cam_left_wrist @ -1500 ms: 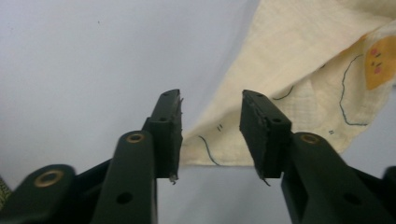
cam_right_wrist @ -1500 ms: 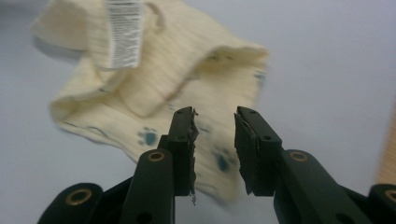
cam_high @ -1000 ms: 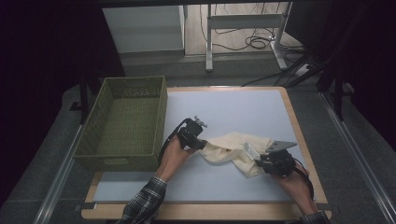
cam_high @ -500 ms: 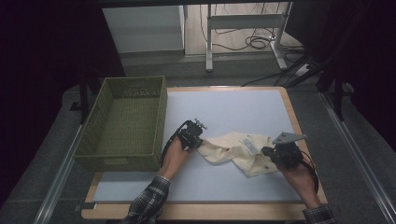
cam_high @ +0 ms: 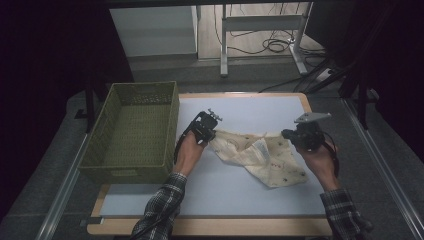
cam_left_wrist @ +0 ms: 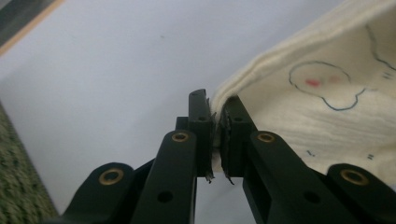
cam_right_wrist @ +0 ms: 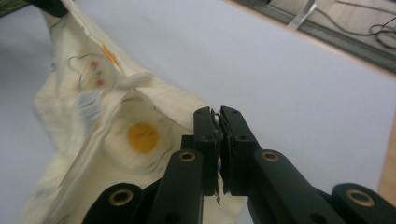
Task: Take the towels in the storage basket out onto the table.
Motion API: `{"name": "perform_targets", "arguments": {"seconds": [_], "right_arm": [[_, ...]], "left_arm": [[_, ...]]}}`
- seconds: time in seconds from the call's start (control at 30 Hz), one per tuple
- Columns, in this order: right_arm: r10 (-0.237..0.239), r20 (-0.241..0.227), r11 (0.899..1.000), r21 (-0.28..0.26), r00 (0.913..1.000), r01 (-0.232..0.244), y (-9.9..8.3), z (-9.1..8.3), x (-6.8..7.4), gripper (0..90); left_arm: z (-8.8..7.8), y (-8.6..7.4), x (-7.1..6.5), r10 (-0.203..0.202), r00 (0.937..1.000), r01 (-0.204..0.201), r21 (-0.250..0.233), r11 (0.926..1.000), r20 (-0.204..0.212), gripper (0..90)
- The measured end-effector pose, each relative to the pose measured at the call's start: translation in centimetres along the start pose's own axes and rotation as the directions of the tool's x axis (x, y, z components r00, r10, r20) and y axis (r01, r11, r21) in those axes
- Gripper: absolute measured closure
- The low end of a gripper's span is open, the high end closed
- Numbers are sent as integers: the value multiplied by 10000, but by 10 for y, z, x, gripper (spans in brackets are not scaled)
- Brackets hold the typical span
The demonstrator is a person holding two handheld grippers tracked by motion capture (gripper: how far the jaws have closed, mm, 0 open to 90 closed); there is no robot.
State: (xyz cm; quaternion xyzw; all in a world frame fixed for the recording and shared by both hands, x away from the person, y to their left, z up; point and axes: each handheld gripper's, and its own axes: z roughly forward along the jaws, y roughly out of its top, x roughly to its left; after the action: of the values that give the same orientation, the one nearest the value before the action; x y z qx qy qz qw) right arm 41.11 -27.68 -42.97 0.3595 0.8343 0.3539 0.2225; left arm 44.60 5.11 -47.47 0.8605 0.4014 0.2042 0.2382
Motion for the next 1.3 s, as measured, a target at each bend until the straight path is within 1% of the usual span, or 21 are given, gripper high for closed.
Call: {"name": "perform_targets", "arguments": {"seconds": [0.07, 0.1, 0.13, 0.2, 0.27, 0.3, 0.37, 0.43, 0.47, 0.6, 0.73, 0.83, 0.9, 0.97, 1.0, 1.03, 1.07, 1.1, 1.17, 1.2, 1.3], "right_arm": [[-64, 111, 10000, 30, 9999, 64, 5, 4, -3, 852], [-33, 425, 9999, 153, 9991, 27, 14, 12, -11, 792], [126, 593, 9997, 180, 9982, -137, 16, 15, -15, 779], [406, 574, 9990, 171, 9975, -416, 19, 17, -21, 766], [603, 271, 9981, 97, 9978, -606, 18, 16, -21, 756], [596, 119, 9981, 113, 9981, -598, 16, 16, -20, 747], [513, -123, 9985, 183, 9986, -510, 10, 16, -15, 738], [610, -470, 9979, 257, 9970, -598, 1, 16, -10, 723], [644, -645, 9976, 308, 9958, -625, -3, 16, -7, 718], [659, -1139, 9972, 425, 9913, -614, -19, 21, 6, 680], [759, -1587, 9956, 661, 9844, -661, -29, 36, 15, 611], [886, -1886, 9932, 912, 9780, -724, -36, 51, 23, 539], [756, -1987, 9924, 1103, 9771, -544, -40, 61, 29, 528], [582, -1975, 9901, 1369, 9786, -313, -42, 68, 37, 560], [424, -1789, 9879, 1545, 9830, -145, -43, 70, 42, 644], [121, -1556, 9883, 1518, 9877, 118, -44, 71, 47, 708], [73, -1673, 9890, 1470, 9859, 177, -44, 70, 50, 827], [69, -1830, 9884, 1502, 9831, 210, -44, 69, 52, 847], [-248, -1553, 9866, 1557, 9876, 493, -41, 66, 57, 854], [-248, -1553, 9866, 1557, 9876, 493, -41, 66, 57, 854], [-240, -1894, 9943, 974, 9816, 431, -33, 45, 63, 854]], "left_arm": [[3, 2, 2, -93, 10000, 93, 131, 9999, -22, 766], [7, 3, 6, -156, 9998, 159, 226, 9996, -143, 735], [8, 3, 6, -232, 9997, 234, 170, 9996, -121, 707], [8, 3, 4, -266, 9995, 267, 83, 9996, -153, 627], [6, 2, 0, -170, 9998, 169, -13, 9999, -43, 578], [5, 3, -2, -206, 9998, 206, -59, 9998, 18, 532], [3, 3, -4, -153, 9999, 154, -151, 9998, 62, 475], [4, 3, -7, -127, 9999, 127, -173, 9998, 25, 399], [4, 2, -8, -156, 9998, 157, -198, 9997, 84, 388], [8, -2, -11, -375, 9977, 389, -240, 9990, 568, 322], [10, -8, -11, -626, 9905, 657, -214, 9976, 1228, 272], [11, -13, -13, -658, 9878, 685, -146, 9975, 1409, 250], [12, -15, -13, -655, 9861, 682, -123, 9976, 1524, 246], [11, -17, -14, -613, 9857, 641, -129, 9979, 1569, 241], [10, -17, -15, -610, 9844, 640, -129, 9979, 1652, 239], [9, -18, -15, -624, 9823, 665, -173, 9976, 1764, 235], [8, -18, -16, -608, 9808, 656, -198, 9977, 1854, 235], [7, -19, -17, -572, 9805, 626, -230, 9978, 1882, 235], [3, -18, -19, -498, 9807, 572, -340, 9978, 1889, 235], [3, -18, -19, -498, 9807, 572, -340, 9978, 1889, 235], [-8, -16, -19, -411, 9827, 520, -562, 9971, 1806, 236]]}}
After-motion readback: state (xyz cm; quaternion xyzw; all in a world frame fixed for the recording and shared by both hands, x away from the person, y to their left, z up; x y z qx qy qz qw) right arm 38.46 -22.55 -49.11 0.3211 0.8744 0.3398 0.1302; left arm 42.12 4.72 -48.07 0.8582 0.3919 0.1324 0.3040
